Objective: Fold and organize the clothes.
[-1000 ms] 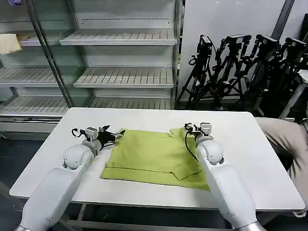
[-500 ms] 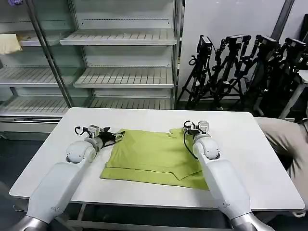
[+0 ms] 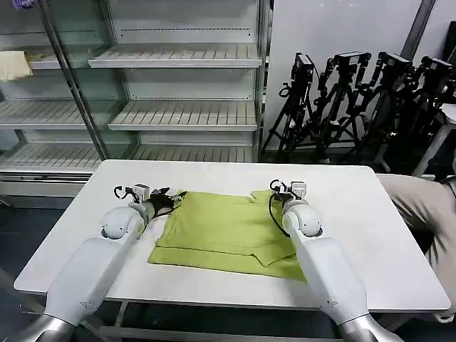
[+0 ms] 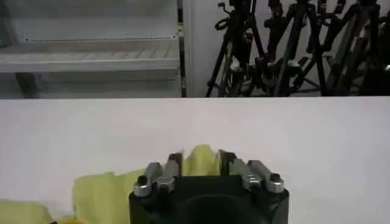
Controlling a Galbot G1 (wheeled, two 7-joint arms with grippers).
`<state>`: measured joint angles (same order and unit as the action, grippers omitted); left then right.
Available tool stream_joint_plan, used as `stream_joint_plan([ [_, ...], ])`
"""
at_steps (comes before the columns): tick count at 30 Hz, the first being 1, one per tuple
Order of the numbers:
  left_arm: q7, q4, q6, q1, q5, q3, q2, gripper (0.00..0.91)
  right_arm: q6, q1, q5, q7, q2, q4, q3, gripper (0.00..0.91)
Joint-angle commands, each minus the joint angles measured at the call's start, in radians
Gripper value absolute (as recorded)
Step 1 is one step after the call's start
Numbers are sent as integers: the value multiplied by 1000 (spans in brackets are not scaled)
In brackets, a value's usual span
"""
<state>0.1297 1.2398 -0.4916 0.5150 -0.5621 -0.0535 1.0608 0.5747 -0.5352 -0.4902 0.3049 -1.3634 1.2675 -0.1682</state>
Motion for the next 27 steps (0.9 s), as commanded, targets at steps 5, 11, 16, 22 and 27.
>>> stream_joint_plan([
  [5, 18, -3, 0, 5, -1, 3, 7, 10, 2, -6, 3, -27, 2, 7, 6, 0],
  [11, 21, 30, 17, 27, -19, -9, 1, 0, -22, -39, 4, -19, 15, 73, 13, 0],
  [16, 7, 100, 34, 45, -51, -31, -18, 10, -35, -67, -4, -15, 38, 146, 12, 0],
  [22, -9, 243, 30, 142, -73, -62, -66, 10, -19, -145, -33, 11, 76, 285, 9, 0],
  [27, -30, 352, 36, 243, -90, -109, -94, 10, -20, -197, -30, 12, 97, 373, -11, 0],
])
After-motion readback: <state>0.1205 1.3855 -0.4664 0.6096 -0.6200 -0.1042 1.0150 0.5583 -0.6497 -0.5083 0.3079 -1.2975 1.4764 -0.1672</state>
